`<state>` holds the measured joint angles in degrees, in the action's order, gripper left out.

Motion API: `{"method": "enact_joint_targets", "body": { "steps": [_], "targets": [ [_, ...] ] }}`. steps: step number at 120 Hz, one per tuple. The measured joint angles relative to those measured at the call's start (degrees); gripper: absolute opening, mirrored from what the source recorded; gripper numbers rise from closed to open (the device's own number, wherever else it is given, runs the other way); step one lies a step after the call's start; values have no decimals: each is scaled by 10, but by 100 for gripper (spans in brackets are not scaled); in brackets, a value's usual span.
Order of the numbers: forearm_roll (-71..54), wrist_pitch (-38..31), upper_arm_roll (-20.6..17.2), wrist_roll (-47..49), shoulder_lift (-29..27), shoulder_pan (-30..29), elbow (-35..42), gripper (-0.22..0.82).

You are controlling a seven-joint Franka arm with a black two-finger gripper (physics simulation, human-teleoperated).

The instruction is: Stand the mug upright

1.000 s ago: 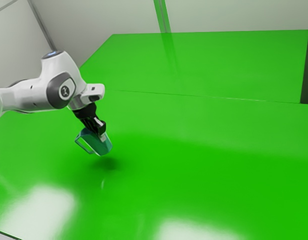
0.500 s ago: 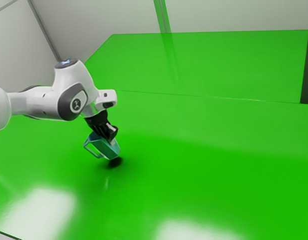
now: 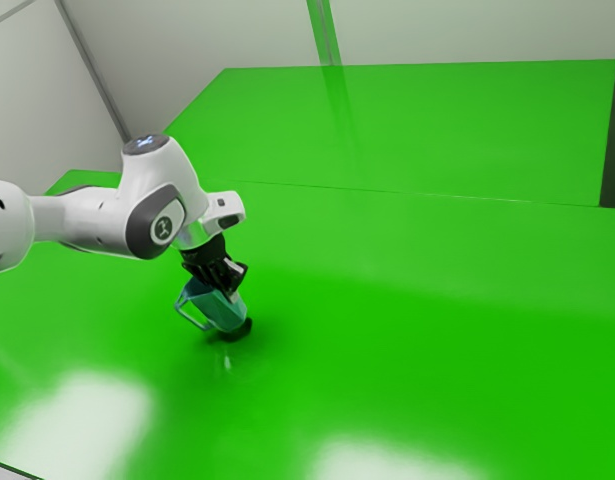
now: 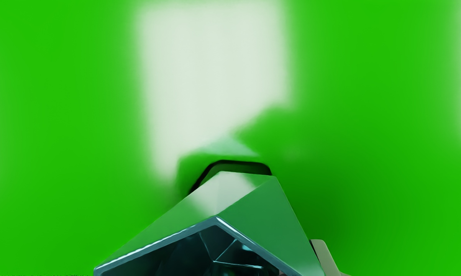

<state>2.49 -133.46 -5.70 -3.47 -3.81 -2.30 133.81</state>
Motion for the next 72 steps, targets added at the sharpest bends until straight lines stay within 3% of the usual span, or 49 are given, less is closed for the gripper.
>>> {"method": "enact_joint_targets", "body": {
  "steps": [60,72],
  "targets": [
    [-1,-9,-2,49,25,6,2,-18],
    [2,-11,-2,53,26,6,3,-1]
  ]
}}
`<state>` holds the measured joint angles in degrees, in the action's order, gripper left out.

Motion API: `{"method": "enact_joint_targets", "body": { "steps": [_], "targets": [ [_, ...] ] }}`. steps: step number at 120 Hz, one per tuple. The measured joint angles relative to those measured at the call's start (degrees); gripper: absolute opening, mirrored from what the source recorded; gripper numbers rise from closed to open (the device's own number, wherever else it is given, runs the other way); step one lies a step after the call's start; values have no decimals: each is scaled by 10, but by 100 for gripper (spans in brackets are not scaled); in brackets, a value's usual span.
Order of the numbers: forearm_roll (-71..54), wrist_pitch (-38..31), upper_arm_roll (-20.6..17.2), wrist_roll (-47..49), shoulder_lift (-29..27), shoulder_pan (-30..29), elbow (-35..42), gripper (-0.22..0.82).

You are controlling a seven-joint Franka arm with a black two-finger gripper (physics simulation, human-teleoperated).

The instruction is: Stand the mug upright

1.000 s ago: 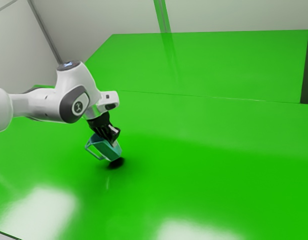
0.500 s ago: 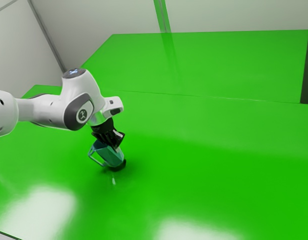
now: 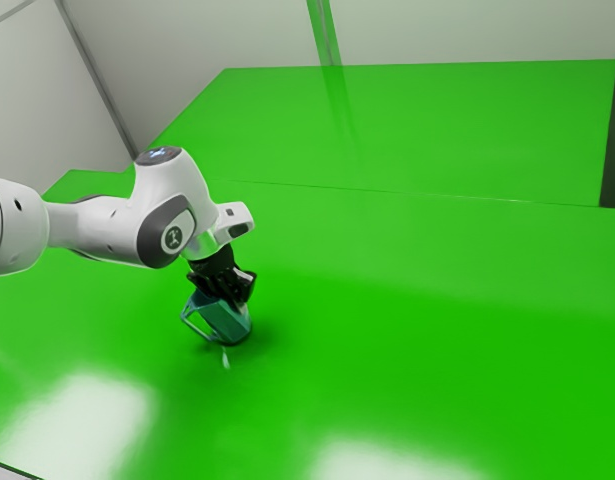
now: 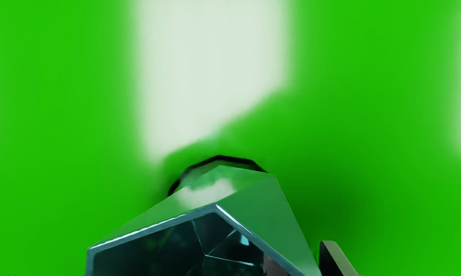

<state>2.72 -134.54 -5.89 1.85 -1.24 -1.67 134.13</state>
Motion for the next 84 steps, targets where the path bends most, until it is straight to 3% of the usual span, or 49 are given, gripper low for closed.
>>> {"method": "enact_joint_targets", "body": {
  "steps": [15,32,53,84],
  "targets": [
    [2,-2,0,4,-9,2,1,25],
    [3,-2,0,6,-41,5,-1,41],
    [4,21,0,7,-63,7,-33,51],
    [4,146,0,9,-52,6,-151,56]
  ]
}}
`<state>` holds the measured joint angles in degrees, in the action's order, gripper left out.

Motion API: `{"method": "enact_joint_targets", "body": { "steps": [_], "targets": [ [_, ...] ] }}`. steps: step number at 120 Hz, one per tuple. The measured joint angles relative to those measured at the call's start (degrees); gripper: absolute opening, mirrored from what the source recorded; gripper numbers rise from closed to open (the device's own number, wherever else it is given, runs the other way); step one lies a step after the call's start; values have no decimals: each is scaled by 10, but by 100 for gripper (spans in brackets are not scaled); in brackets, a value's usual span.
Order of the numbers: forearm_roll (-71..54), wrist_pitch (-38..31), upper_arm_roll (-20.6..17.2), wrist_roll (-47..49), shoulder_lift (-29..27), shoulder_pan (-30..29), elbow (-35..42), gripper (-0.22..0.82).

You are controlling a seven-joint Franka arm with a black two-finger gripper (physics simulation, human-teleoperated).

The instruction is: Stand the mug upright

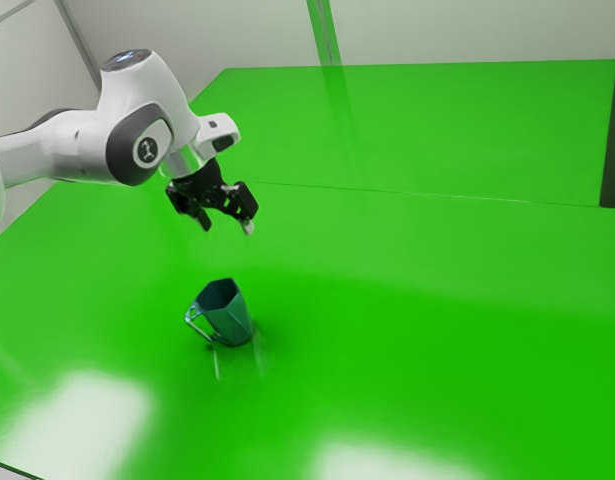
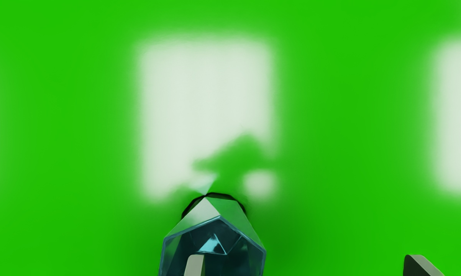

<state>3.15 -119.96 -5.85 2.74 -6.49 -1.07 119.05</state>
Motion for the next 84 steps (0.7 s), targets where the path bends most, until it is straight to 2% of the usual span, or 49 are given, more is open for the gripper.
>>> {"method": "enact_joint_targets", "body": {
  "steps": [46,84],
  "targets": [
    [-6,175,3,2,40,0,-170,58],
    [-16,253,4,4,56,-5,-241,58]
  ]
}}
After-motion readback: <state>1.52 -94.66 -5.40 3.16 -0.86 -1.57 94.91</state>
